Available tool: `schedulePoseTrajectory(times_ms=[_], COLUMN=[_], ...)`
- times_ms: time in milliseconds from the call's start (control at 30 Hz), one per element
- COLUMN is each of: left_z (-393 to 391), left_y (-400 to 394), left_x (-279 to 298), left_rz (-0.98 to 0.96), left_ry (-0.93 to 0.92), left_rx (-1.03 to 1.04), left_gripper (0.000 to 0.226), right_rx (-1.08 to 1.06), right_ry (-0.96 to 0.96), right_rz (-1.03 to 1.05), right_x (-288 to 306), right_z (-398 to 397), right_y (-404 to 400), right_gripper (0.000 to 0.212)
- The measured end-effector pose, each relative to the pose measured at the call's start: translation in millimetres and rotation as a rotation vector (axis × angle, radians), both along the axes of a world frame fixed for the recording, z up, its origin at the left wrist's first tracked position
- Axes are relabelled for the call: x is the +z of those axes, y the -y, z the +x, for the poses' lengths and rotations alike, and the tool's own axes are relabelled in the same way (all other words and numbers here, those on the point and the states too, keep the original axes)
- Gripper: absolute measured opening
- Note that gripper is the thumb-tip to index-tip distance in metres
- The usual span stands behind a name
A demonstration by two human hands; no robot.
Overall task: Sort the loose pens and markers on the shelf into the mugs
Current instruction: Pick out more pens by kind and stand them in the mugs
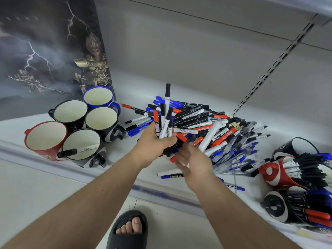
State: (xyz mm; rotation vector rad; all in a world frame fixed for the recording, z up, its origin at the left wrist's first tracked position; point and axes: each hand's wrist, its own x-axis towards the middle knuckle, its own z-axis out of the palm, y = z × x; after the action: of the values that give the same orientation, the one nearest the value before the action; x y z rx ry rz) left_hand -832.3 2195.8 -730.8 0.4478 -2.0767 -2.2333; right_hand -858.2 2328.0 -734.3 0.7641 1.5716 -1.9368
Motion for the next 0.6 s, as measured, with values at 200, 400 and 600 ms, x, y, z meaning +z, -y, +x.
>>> schedulePoseTrajectory(times_ms=[200,400,600], left_z=[5.2,5.9,6.5], left_y=[11.3,9.1,10.0], left_x=[-31.6,-57.4,-63.5], left_rz=[-0.223,-0.264,-0.328], left_ry=[0.036,0.067,0.083], left_rx=[0.035,0.072,0.056], left_gripper=[0.039,0.033,0.026], right_rx=[0.203,0.669,0.83], right_ry=[-0.659,-0.92,-0.857], right_rz=[0.249,0.394,0.505], right_x=[52.3,56.3,32.3], right_z=[-14.7,-15.3,-3.4], right_y=[-9.3,14.2,19.4], right_gripper=[0.027,0.023,0.013])
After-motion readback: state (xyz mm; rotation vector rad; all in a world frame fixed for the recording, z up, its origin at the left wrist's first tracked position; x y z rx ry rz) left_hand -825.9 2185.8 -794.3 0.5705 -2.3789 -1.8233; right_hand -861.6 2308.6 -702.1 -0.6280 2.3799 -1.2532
